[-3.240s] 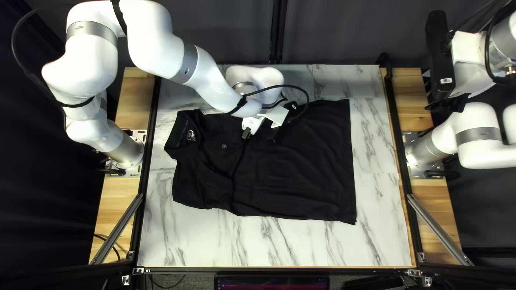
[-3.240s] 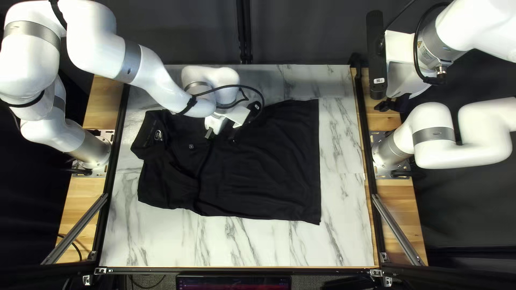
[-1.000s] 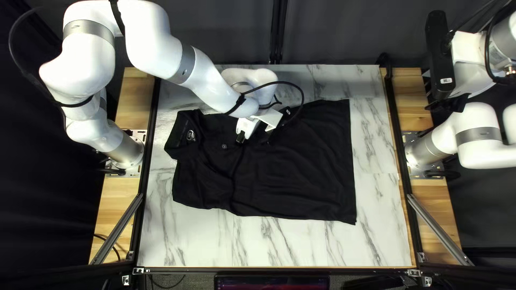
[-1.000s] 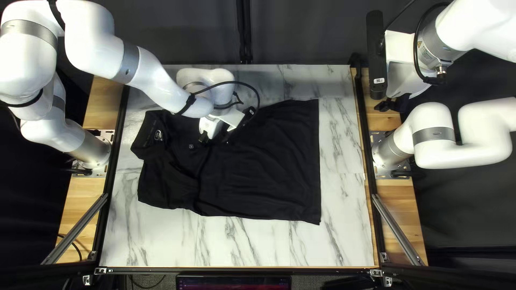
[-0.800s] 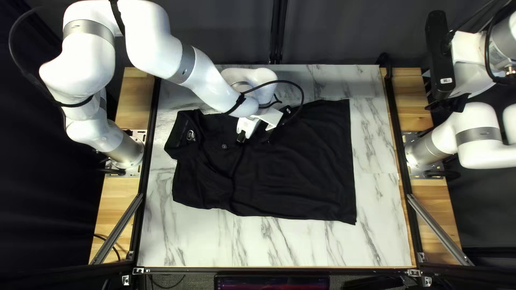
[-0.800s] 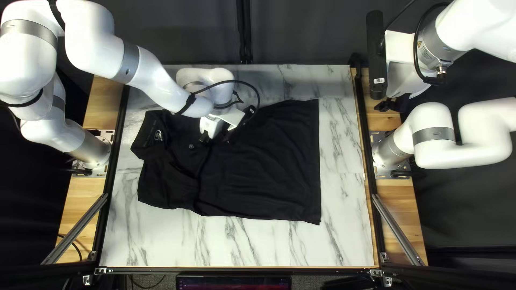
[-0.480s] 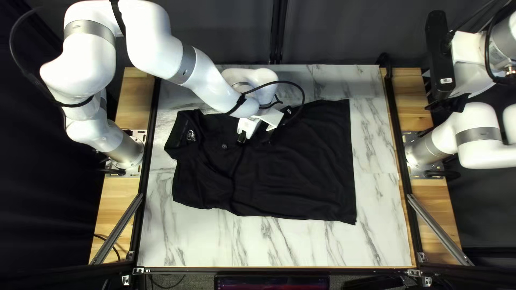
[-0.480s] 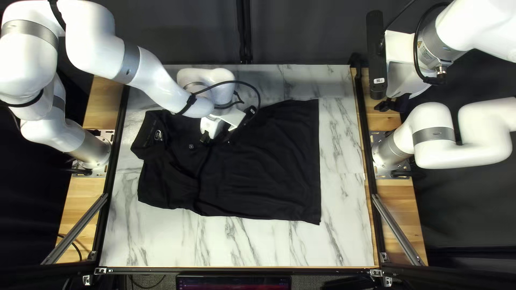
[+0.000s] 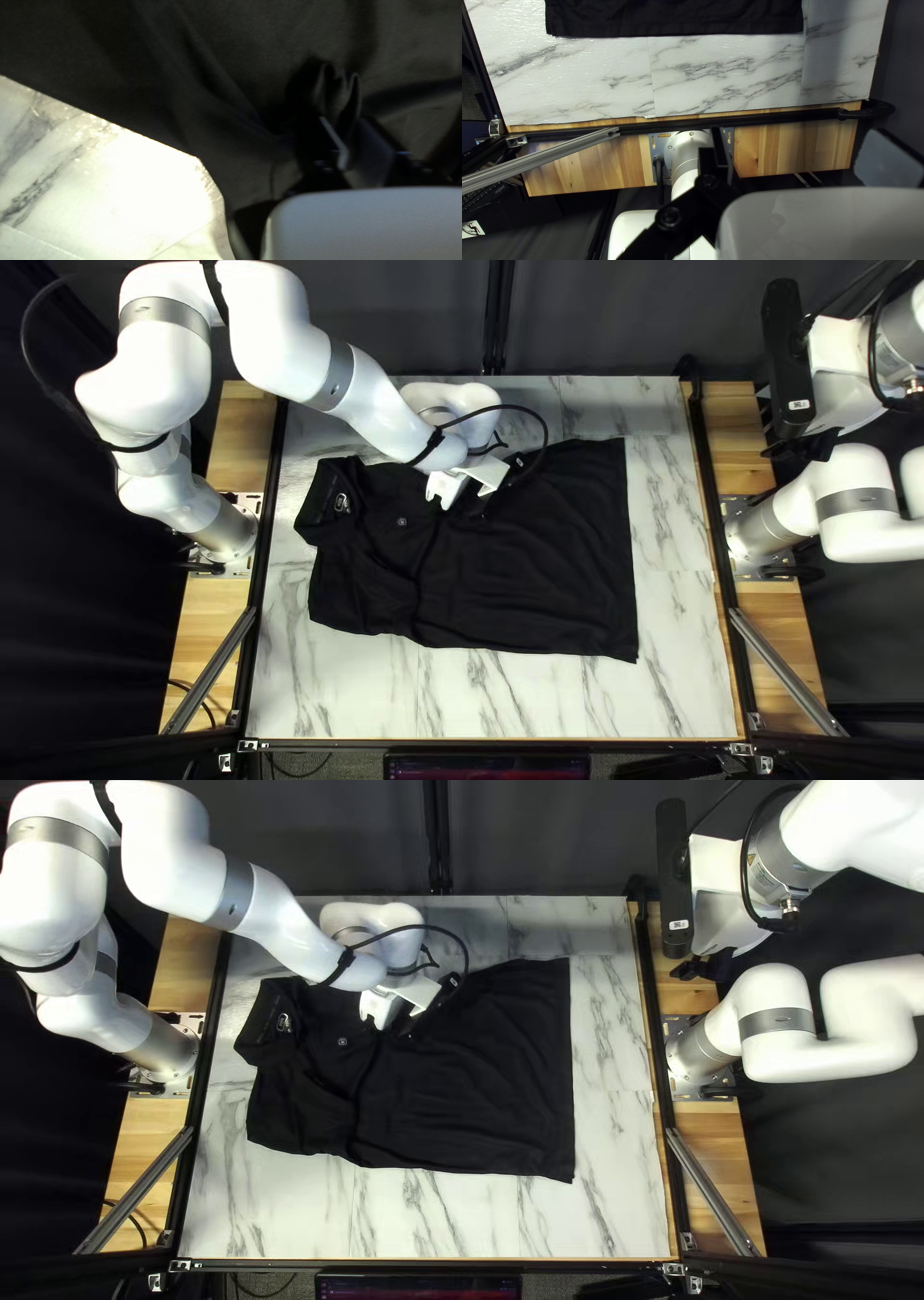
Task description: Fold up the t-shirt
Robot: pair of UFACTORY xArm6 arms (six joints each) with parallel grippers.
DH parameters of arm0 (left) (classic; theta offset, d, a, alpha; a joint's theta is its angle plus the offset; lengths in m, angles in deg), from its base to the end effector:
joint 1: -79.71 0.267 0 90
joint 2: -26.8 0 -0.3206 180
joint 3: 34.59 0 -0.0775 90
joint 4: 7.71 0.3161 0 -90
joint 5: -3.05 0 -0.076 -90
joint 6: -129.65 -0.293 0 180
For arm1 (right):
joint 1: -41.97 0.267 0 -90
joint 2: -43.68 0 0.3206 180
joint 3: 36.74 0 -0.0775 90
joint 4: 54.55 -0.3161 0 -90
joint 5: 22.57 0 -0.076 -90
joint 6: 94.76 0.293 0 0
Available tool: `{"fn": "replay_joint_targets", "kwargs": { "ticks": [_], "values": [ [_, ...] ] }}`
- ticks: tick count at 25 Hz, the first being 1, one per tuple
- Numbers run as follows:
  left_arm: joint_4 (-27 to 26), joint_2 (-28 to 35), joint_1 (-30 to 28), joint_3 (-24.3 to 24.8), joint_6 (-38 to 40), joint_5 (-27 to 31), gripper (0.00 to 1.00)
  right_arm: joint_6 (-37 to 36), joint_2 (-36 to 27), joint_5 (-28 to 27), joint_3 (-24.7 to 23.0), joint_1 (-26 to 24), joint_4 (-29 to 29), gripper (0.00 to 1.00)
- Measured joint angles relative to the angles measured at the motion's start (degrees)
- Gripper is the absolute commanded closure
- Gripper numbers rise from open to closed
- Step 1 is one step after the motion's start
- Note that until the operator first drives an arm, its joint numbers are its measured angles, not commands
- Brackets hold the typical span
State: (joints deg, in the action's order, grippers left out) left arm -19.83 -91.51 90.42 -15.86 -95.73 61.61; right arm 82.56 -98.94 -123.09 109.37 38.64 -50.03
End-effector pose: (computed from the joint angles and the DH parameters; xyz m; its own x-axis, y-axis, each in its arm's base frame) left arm 0.4229 0.0350 0.0713 0.8814 -0.4633 -0.0926 -0.4195 -0.8576 0.2976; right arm 0.1349 -0.0317 0.3583 0.9899 -0.0253 0.1397 -0.0369 -0.9960 0.0813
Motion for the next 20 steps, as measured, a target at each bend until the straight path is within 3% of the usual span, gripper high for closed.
{"fn": "replay_joint_targets", "kwargs": {
  "ticks": [4,6,9,10,12,15,20],
  "values": [
    [0.96,1.16,-1.31,-0.54,1.3,1.15,0.79,0.0,0.0,0.0,0.0,0.0,0.0,0.0],
    [1.39,1.59,-1.79,-0.71,1.73,1.56,0.73,0.0,0.0,0.0,0.0,0.0,0.0,0.0],
    [1.98,2.4,-2.66,-0.62,2.66,2.01,0.54,0.0,0.0,0.0,0.0,0.0,0.0,0.0],
    [2.2,2.64,-3.23,-0.58,3.21,2.1,0.53,0.0,0.0,0.0,0.0,0.0,0.0,0.0],
    [2.8,2.71,-4.64,-0.75,4.63,2.25,0.36,0.0,0.0,0.0,0.0,0.0,0.0,0.0],
    [3.58,2.14,-7.6,-1.47,7.39,2.46,0.0,0.0,0.0,0.0,0.0,0.0,0.0,0.0],
    [5.23,2.69,-11.47,-2.64,11.31,4.52,0.0,0.0,0.0,0.0,0.0,0.0,0.0,0.0]
  ]
}}
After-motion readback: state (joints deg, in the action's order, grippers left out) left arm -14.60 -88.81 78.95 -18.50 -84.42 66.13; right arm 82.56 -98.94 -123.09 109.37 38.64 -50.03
